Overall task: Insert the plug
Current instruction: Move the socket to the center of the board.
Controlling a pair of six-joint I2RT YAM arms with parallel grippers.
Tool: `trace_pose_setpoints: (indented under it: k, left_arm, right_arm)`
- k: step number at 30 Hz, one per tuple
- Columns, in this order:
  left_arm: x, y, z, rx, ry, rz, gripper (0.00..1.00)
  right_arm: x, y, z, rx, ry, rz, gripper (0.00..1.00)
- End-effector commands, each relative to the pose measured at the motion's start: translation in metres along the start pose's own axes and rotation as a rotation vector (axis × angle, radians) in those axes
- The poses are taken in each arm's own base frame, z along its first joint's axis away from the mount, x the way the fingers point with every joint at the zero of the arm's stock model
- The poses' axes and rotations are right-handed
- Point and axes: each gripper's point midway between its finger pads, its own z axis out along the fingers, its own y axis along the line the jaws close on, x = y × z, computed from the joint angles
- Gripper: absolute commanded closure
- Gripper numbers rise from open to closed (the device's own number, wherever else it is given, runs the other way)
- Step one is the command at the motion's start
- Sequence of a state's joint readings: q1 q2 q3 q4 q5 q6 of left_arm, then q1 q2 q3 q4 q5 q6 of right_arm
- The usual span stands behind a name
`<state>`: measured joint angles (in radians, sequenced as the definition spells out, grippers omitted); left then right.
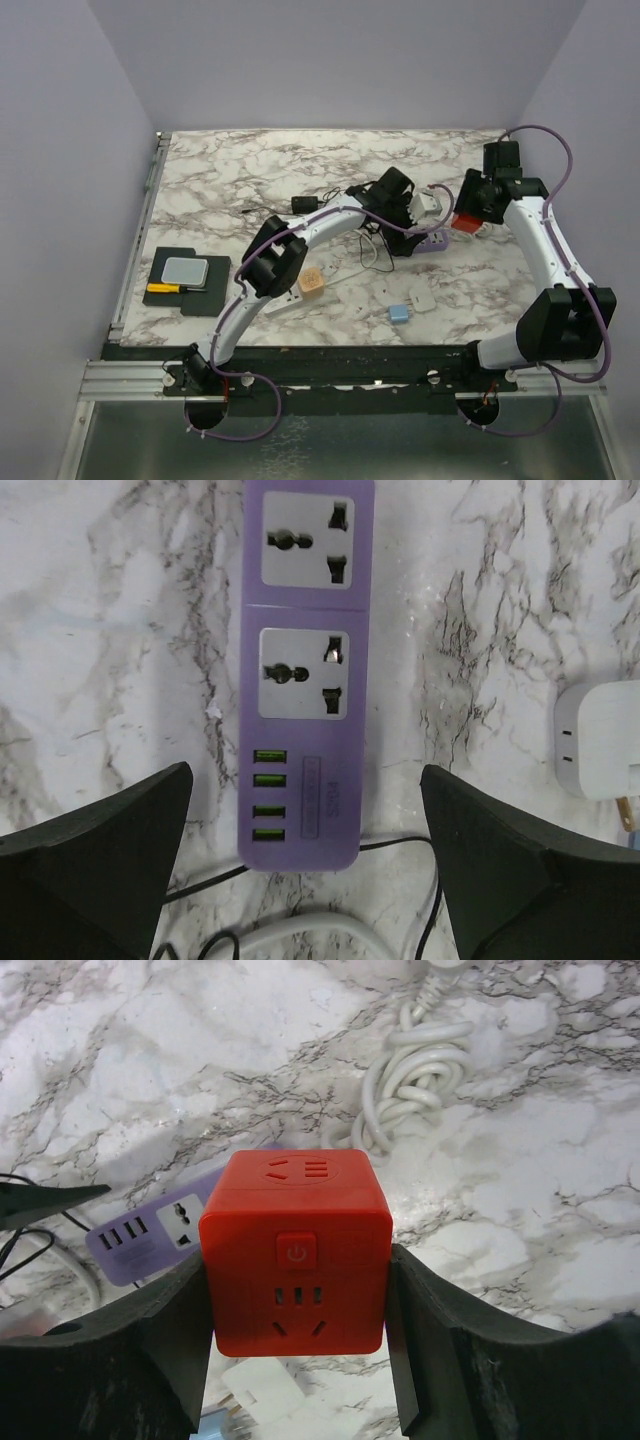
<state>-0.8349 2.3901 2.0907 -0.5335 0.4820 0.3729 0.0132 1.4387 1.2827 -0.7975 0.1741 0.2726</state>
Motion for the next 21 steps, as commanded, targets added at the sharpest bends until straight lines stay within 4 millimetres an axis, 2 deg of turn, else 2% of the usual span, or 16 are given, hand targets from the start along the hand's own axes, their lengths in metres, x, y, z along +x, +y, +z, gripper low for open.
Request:
trace_pose_setpoints:
  k: [1, 4, 7, 10, 12, 17, 21]
  left_arm:
    - [0.022, 0.0, 0.024, 0.004, 0.048, 0.044, 0.07]
    - [0.03, 0.011, 0.03, -0.041, 0.073, 0.052, 0.23]
    - [0.033, 0.014, 0.033, -0.048, 0.081, 0.072, 0.43]
    - [0.04, 0.01, 0.031, -0.045, 0.103, 0.084, 0.64]
    - [0.046, 0.004, 0.025, -0.039, 0.121, 0.098, 0.74]
    - [0.07, -0.015, 0.003, -0.013, 0.177, 0.104, 0.77]
    - [0.087, -0.032, -0.012, 0.011, 0.205, 0.089, 0.77]
  right_arm:
    - [-0.008, -0.021, -0.01, 0.059, -0.045, 0.028, 1.0]
    - [-0.008, -0.021, -0.011, 0.059, -0.045, 0.034, 0.99]
    - [-0.012, -0.018, -0.013, 0.042, -0.055, 0.043, 0.99]
    - [-0.013, -0.014, -0.014, 0.023, -0.054, 0.046, 0.99]
    - [-0.011, -0.01, -0.012, 0.003, -0.041, 0.047, 0.99]
    - [0.005, 0.013, -0.007, -0.116, 0.034, 0.042, 0.99]
    - [0.022, 0.024, -0.007, -0.133, 0.067, 0.022, 0.99]
